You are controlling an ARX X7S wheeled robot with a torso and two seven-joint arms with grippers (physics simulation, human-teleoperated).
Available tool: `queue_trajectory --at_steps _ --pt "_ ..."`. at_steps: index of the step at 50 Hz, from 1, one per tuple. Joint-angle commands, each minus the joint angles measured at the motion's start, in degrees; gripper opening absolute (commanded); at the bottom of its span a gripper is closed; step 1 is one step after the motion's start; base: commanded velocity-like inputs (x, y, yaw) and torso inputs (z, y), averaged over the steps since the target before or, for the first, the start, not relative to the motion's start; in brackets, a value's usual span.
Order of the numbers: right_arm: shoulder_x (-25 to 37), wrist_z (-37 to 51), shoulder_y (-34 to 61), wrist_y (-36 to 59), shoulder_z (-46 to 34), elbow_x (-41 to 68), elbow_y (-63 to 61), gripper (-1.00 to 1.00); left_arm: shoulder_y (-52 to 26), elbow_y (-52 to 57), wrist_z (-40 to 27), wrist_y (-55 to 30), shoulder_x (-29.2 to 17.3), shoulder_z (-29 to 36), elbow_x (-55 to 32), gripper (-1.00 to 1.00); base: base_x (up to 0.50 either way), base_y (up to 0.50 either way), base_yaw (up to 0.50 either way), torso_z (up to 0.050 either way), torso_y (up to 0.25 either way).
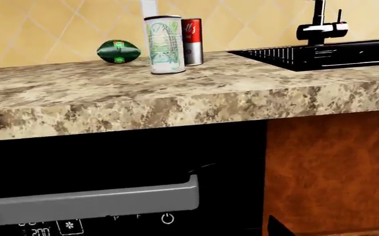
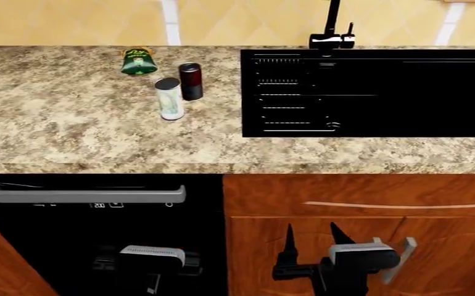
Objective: Pick the cans from the counter and place them in their designated side in the cabinet.
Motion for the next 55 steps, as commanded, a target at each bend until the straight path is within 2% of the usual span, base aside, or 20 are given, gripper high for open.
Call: queue_trajectory --at_steps 1,10,19,23,27,31,35,50,55 --pt "0.5 0.7 0.0 -0.2 -0.7 0.4 0.0 1.00 0.0 0.2 -0.7 -0.1 -0.5 0.7 -0.4 1.00 0.00 0.50 0.00 0.000 0.000" --pt "0.9 1.0 0.1 -0.4 -1.1 0.8 0.2 1.00 -0.2 -0.1 -1.1 -0.1 -0.8 1.2 -0.6 1.00 0.00 0.50 0.00 0.000 0.000" --pt "1.1 1.6 0.3 -0.3 -1.8 0.7 0.3 1.00 -0.3 0.2 -2.2 -0.2 -1.4 2.4 1.0 1.00 0.00 0.00 0.00 0.000 0.000" --pt "1.5 2.0 0.1 1.8 -2.2 1.1 -2.6 1.00 0.4 4.0 -2.7 -2.3 -1.9 1.6 0.2 1.00 0.00 0.00 0.00 0.000 0.000" --pt "2.1 4.2 0.2 9.6 -1.1 3.3 -10.8 1.00 1.4 13.7 -3.4 -9.3 -3.0 1.7 0.6 1.00 0.00 0.00 0.00 0.000 0.000" --pt "2.8 7.8 1.5 20.6 0.2 6.2 -22.0 1.00 0.7 26.6 -3.6 -22.5 -3.7 1.2 -0.6 1.00 0.00 0.00 0.00 0.000 0.000" --pt "3.5 10.0 4.5 28.4 0.8 8.3 -29.6 1.00 -2.2 34.6 -3.8 -31.7 -4.5 0.1 -1.6 1.00 0.00 0.00 0.00 0.000 0.000" --pt "4.5 15.6 20.4 51.2 6.3 18.1 -41.7 1.00 -18.8 47.1 -3.0 -58.1 -5.7 -0.4 -3.7 1.00 0.00 0.00 0.00 0.000 0.000" --pt "4.5 16.7 22.6 55.8 7.9 21.1 -45.1 1.00 -22.1 50.8 -3.1 -63.7 -5.6 -0.2 -4.3 1.00 0.00 0.00 0.00 0.000 0.000"
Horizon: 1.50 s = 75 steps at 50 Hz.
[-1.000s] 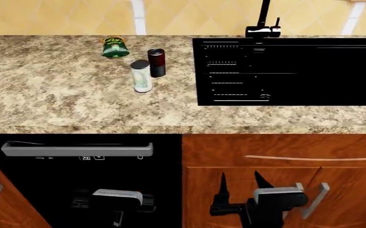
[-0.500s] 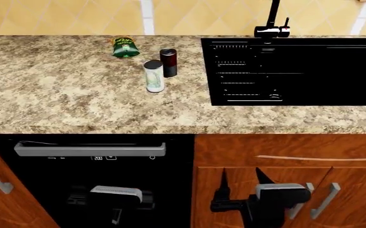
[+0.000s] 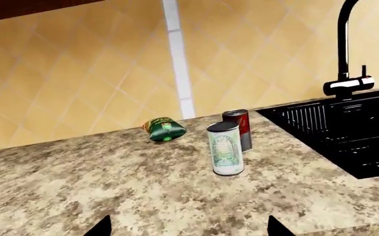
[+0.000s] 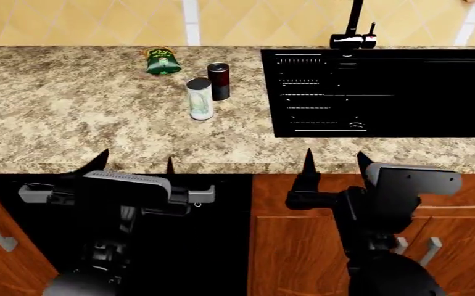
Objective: Pick the cans from the counter and place them in their designated side in the cabinet.
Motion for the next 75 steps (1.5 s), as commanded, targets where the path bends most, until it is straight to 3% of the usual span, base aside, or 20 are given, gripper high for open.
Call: queue_trajectory --at_steps 1,7,8,11,13,20,27,32,42,47,51,54,66,75 --pt "0.6 3.7 7.4 14.5 3.8 7.3 -10.4 1.00 -8.6 11.0 0.0 -16.9 -0.3 -0.2 -1.7 1.00 0.00 0.00 0.00 0.000 0.000" --pt "0.2 5.8 8.2 22.4 9.0 14.6 -19.3 1.00 -8.4 20.1 -3.5 -21.5 -3.0 2.0 -3.2 1.00 0.00 0.00 0.00 0.000 0.000" --pt "0.1 6.1 8.2 23.4 10.0 15.9 -20.5 1.00 -8.5 20.1 -7.6 -20.3 -5.4 2.2 -7.9 1.00 0.00 0.00 0.00 0.000 0.000" --pt "0.0 7.2 7.4 25.3 12.2 19.6 -24.0 1.00 -12.7 20.1 -32.3 -13.1 -19.9 7.1 -33.7 1.00 0.00 0.00 0.00 0.000 0.000" --pt "2.9 11.6 6.8 22.9 11.8 25.1 -24.5 1.00 -15.8 20.1 -41.7 -7.3 -26.5 13.4 -42.1 1.00 0.00 0.00 0.00 0.000 0.000" --pt "16.2 24.2 4.3 7.5 2.3 33.3 -24.5 1.00 -20.7 20.1 -52.3 4.8 -36.1 28.0 -44.2 1.00 0.00 0.00 0.00 0.000 0.000" --pt "26.7 30.9 2.7 -5.3 -7.2 32.2 -24.4 1.00 -33.1 20.1 -62.8 17.2 -43.9 49.3 -44.5 1.00 0.00 0.00 0.00 0.000 0.000" --pt "34.6 37.9 5.8 -12.5 -16.5 31.7 -24.5 1.00 -36.4 20.0 -65.0 21.0 -45.5 55.7 -43.5 1.00 0.00 0.00 0.00 0.000 0.000" --pt "49.2 51.7 22.5 -32.5 -46.4 30.9 -24.5 1.00 -39.9 20.0 -66.9 24.6 -47.1 62.1 -42.0 1.00 0.00 0.00 0.00 0.000 0.000" --pt "52.7 58.8 39.5 -43.9 -74.7 24.7 -24.5 1.00 -40.9 19.7 -67.3 25.9 -47.4 64.4 -41.3 1.00 0.00 0.00 0.00 0.000 0.000" --pt "50.9 67.4 59.3 -51.8 -101.0 20.6 -24.5 1.00 -41.3 19.9 -67.4 26.5 -47.5 65.6 -40.7 1.00 0.00 0.00 0.00 0.000 0.000" --pt "48.8 72.3 69.3 -55.9 -113.1 19.0 -24.5 1.00 -42.6 20.0 -67.8 27.3 -47.8 67.5 -40.3 1.00 0.00 0.00 0.00 0.000 0.000" --pt "48.4 72.9 74.8 -59.5 -118.1 18.4 -24.5 1.00 -47.3 19.9 -69.4 28.8 -47.6 73.1 -40.8 1.00 0.08 0.00 0.00 0.000 0.000" --pt "47.5 72.2 72.4 -58.5 -116.5 18.9 -24.1 1.00 -47.7 19.7 -69.7 29.7 -47.5 74.7 -40.2 1.00 0.50 0.00 0.00 0.000 0.000"
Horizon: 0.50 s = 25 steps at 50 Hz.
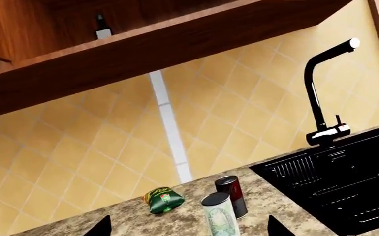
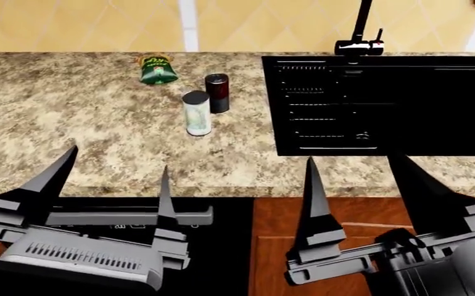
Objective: Pick the cans from the counter and place them in their designated side in the cabinet.
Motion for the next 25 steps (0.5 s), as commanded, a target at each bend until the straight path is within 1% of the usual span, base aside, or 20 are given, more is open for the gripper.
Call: queue_trajectory --at_steps 1,25 --pt "-0.4 1.7 3.4 -2.5 -5.8 -0.7 0.2 1.00 -1.9 -0.1 -0.9 1.3 -0.1 3.4 0.4 1.00 0.50 0.00 0.00 0.000 0.000" --pt "-0.8 2.2 3.8 -2.5 -6.6 -1.4 -0.1 1.00 -3.5 -0.2 -1.8 2.4 -0.1 6.2 0.7 1.00 0.50 0.00 0.00 0.000 0.001"
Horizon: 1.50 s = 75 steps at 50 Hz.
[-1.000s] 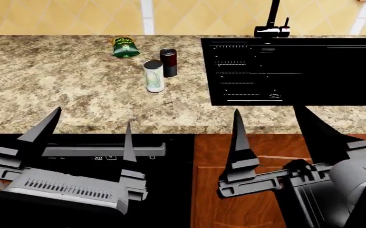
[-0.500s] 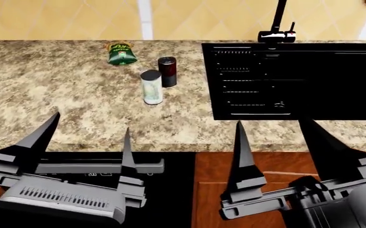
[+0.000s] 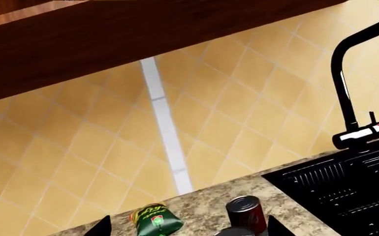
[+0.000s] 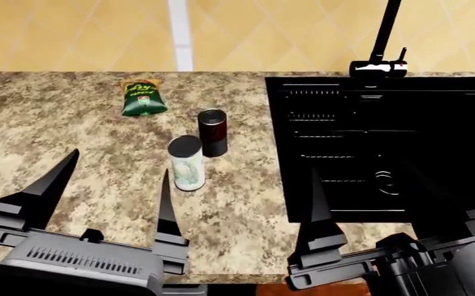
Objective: Pick the cans from the counter and place them in their designated side in the cabinet.
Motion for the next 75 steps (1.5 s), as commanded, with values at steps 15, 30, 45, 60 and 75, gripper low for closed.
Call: queue_trajectory --at_steps 15,30,45,60,75 --pt "-0.9 0.5 1.4 -0.4 -1.9 -0.6 -0.1 1.00 -2.1 -0.2 -0.7 0.8 0.3 2.5 -0.3 1.00 0.29 0.00 0.00 0.000 0.001" --pt "-2.7 -1.5 1.0 -0.5 -2.5 0.1 1.4 1.00 -2.5 -0.6 -0.6 1.4 0.1 3.4 -0.6 1.00 0.29 0.00 0.00 0.000 0.001" --pt "-9.6 -45.3 2.4 -15.9 -4.3 29.6 21.6 1.00 -9.9 0.2 3.6 4.7 -5.8 7.5 -6.0 1.00 0.00 0.00 0.00 0.000 0.000" --pt "-9.1 -63.5 2.6 -17.5 -4.1 43.7 24.6 1.00 -14.1 -1.7 7.2 5.2 -13.7 7.2 -10.3 1.00 0.00 0.00 0.00 0.000 0.000" --pt "-10.3 -72.0 4.0 -13.1 -5.0 49.9 24.2 1.00 -13.2 -2.1 7.2 6.0 -13.0 7.9 -9.2 1.00 0.00 0.00 0.00 0.000 0.000"
